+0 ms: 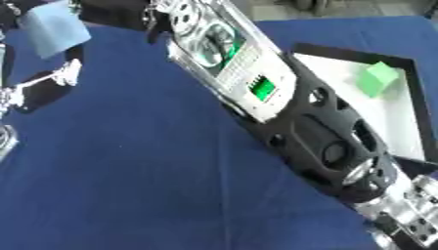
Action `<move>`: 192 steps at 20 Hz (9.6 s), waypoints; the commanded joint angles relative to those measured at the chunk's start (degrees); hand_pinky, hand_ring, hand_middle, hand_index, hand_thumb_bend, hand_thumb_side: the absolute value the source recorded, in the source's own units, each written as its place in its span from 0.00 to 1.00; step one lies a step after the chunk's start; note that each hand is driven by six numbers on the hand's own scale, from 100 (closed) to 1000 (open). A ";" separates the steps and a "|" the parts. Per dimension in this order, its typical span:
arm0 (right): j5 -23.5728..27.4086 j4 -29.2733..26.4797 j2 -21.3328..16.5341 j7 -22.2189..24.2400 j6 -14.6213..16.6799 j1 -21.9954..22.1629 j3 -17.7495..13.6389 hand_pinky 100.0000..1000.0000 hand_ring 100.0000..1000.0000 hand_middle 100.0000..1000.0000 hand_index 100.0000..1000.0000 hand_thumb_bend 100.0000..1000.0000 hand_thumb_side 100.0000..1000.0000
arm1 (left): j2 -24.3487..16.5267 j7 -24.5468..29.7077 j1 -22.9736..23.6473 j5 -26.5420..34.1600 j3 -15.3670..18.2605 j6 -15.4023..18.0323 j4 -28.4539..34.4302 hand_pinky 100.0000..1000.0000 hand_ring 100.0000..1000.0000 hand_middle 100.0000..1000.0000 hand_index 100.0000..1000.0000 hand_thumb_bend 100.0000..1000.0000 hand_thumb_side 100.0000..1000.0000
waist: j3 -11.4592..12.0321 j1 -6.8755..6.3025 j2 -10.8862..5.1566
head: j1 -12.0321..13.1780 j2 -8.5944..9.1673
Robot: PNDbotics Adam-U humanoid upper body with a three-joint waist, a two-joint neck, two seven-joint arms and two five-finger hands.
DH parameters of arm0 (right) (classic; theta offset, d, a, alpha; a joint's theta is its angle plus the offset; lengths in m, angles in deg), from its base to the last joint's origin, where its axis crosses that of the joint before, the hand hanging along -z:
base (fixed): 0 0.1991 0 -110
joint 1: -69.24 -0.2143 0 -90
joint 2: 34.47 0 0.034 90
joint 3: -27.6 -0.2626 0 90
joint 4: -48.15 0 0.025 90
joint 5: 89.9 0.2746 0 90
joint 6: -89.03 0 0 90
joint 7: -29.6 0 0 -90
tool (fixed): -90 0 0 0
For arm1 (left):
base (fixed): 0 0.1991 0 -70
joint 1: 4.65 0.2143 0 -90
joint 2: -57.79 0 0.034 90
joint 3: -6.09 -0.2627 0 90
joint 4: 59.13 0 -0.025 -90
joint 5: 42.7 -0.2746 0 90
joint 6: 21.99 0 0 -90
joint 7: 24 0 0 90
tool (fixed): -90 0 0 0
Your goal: Pick up the objects with one hand, pass them to the other hand, and then place them into the box on the other side of the table.
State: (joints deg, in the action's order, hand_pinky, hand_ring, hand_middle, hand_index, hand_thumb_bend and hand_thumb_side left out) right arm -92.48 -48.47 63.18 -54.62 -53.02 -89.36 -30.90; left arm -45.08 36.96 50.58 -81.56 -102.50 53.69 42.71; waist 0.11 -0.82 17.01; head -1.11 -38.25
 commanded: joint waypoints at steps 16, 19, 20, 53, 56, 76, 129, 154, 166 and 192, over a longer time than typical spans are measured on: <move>-0.25 2.67 1.53 3.08 0.08 -0.80 2.06 0.63 0.85 0.77 0.90 0.00 0.52 | -2.19 1.41 -1.35 -1.57 -0.56 3.10 -0.22 0.59 0.53 0.47 0.49 0.00 0.00 | -0.05 -0.23 -0.77 | -1.24 -1.71; 0.66 2.72 1.85 2.79 0.08 -0.45 2.65 0.63 0.85 0.77 0.90 0.00 0.53 | -1.42 0.99 -1.40 -6.93 -1.09 3.38 -0.20 0.59 0.53 0.47 0.49 0.00 0.00 | -0.06 -0.18 -0.70 | -0.41 -0.71; 1.03 2.80 1.94 2.70 0.08 -0.32 2.86 0.63 0.85 0.77 0.90 0.00 0.54 | -1.17 0.91 -1.46 -7.94 -1.21 3.38 -0.28 0.59 0.53 0.47 0.49 0.00 0.00 | -0.06 -0.15 -0.68 | -0.22 -0.46; 3.72 2.68 3.48 0.40 0.08 1.59 3.57 0.64 0.86 0.77 0.91 0.00 0.55 | 0.95 2.26 -2.45 -17.08 -3.47 4.10 -0.82 0.54 0.48 0.47 0.50 0.00 0.00 | 0.25 0.22 -0.63 | 1.52 1.55; 3.53 2.77 3.63 0.58 0.08 1.89 3.60 0.64 0.86 0.77 0.91 0.00 0.54 | 1.11 2.27 -2.48 -17.90 -3.48 3.50 -0.77 0.52 0.47 0.47 0.50 0.00 0.00 | 0.28 0.30 -0.70 | 1.59 1.50; 1.58 2.08 6.67 -1.38 0.08 4.12 3.64 0.63 0.85 0.76 0.90 0.00 0.43 | 2.96 5.50 -3.23 -22.57 -4.47 1.89 1.26 0.50 0.47 0.47 0.50 0.00 0.00 | 0.47 0.42 -0.71 | 2.25 1.93; 5.06 3.96 5.59 -14.85 0.08 5.97 2.32 0.66 0.83 0.61 0.85 0.00 0.31 | 4.15 0.40 -2.11 -26.22 -5.25 -0.67 4.58 0.44 0.45 0.45 0.50 0.00 0.00 | 0.06 0.64 -0.47 | 2.53 2.80; 23.96 1.07 4.92 -35.20 0.08 6.09 2.67 0.50 0.56 0.19 0.33 0.00 0.00 | 4.18 1.63 -1.73 -27.28 -5.37 -0.21 4.28 0.85 0.83 0.81 0.90 0.99 0.29 | 0.14 0.62 -0.55 | 2.03 2.06; 22.68 -0.17 1.72 -40.10 0.08 6.11 -0.62 0.50 0.56 0.19 0.33 0.00 0.00 | -0.43 -0.52 2.30 -21.83 -3.41 -2.90 7.45 0.81 0.81 0.78 0.88 0.91 0.33 | 0.29 0.36 -0.61 | 0.09 0.84; 20.54 9.36 -22.35 -36.57 0.08 9.30 -7.89 0.54 0.54 0.22 0.36 0.00 0.00 | -8.85 -6.37 12.29 -4.67 3.54 -2.39 12.75 0.74 0.74 0.73 0.81 0.55 0.43 | -1.00 0.90 -0.80 | -0.16 1.21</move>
State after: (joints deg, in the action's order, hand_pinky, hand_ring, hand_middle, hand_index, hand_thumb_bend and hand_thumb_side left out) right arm -70.96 -38.93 43.59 -82.53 -42.89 -79.21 -37.67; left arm -51.91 30.92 63.19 -87.73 -100.15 50.52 54.43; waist -0.84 0.11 17.47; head -1.13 -37.45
